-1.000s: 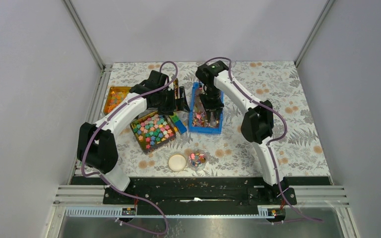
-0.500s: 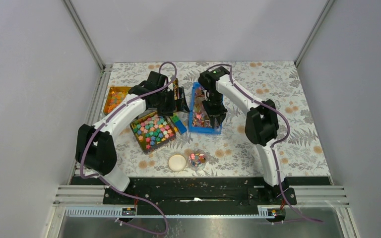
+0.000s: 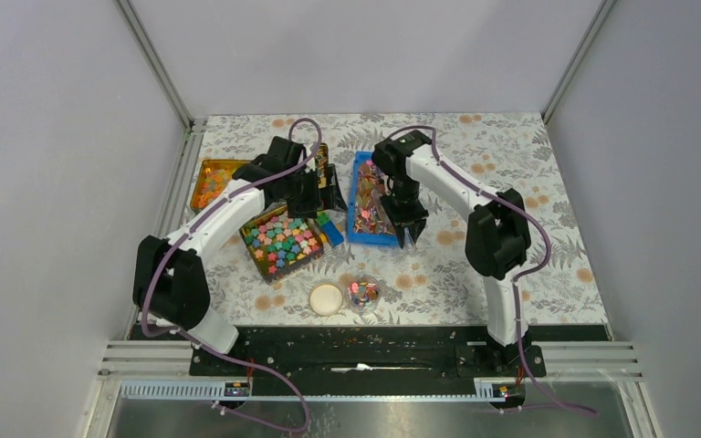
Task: Pack the candies
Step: Scoop the fake candies from the storage box.
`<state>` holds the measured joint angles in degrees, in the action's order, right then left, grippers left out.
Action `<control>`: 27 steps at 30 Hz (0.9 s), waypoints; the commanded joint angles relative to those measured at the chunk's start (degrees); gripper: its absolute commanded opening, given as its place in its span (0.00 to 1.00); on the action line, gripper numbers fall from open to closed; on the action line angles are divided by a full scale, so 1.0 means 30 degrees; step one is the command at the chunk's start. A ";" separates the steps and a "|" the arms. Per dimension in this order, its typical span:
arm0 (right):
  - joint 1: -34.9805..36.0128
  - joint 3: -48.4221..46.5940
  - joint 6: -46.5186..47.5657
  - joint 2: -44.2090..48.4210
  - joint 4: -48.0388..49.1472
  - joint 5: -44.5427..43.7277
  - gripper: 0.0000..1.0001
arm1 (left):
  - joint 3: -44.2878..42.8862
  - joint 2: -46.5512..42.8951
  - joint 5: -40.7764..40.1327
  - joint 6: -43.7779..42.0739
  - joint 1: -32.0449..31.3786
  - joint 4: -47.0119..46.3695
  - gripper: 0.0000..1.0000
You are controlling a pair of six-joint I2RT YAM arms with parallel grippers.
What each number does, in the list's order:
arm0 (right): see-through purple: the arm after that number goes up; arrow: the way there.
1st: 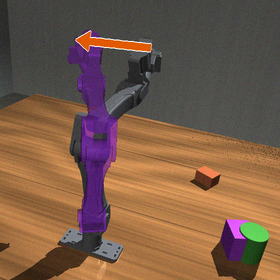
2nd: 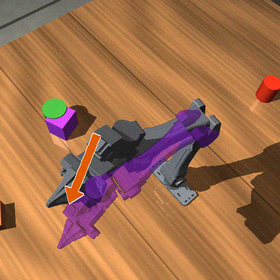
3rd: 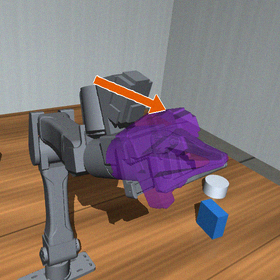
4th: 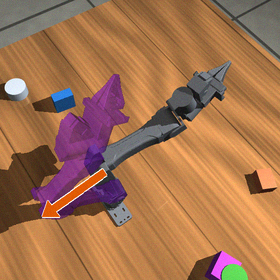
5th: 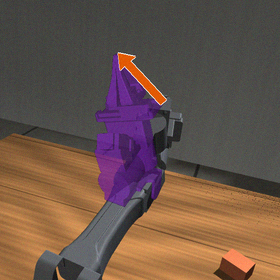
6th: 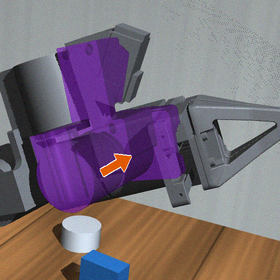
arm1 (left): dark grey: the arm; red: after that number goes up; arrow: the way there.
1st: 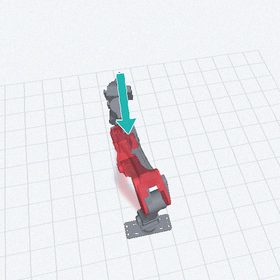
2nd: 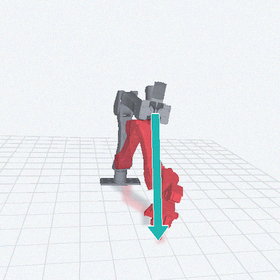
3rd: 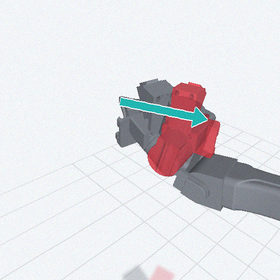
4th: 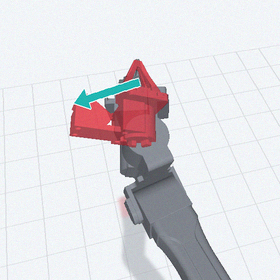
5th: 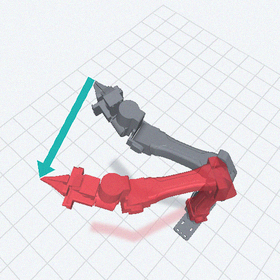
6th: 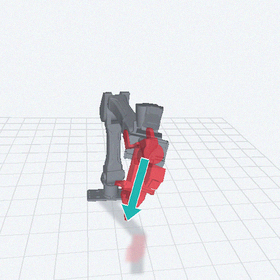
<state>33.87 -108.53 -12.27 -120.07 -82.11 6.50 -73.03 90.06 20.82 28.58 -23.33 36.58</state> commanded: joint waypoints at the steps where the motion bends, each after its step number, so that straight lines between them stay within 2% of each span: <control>1: 0.0704 0.1200 -0.0134 0.2040 -0.0055 -0.0293 0.00 | 0.0417 -0.1254 0.0347 0.0298 0.0102 -0.0915 0.99; 12: 0.2141 0.3907 -0.0580 0.4169 0.1113 -0.0466 0.00 | 0.2406 -0.2963 0.0375 0.1343 0.0016 -0.1836 0.99; 27: 0.4121 0.6167 -0.1665 0.7567 0.0654 -0.0549 0.00 | 0.5613 -0.6362 -0.0460 0.3172 -0.1164 -0.2542 0.99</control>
<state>44.34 -91.59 -15.29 -102.30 -78.74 5.13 -57.74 74.35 20.49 35.90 -25.47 32.14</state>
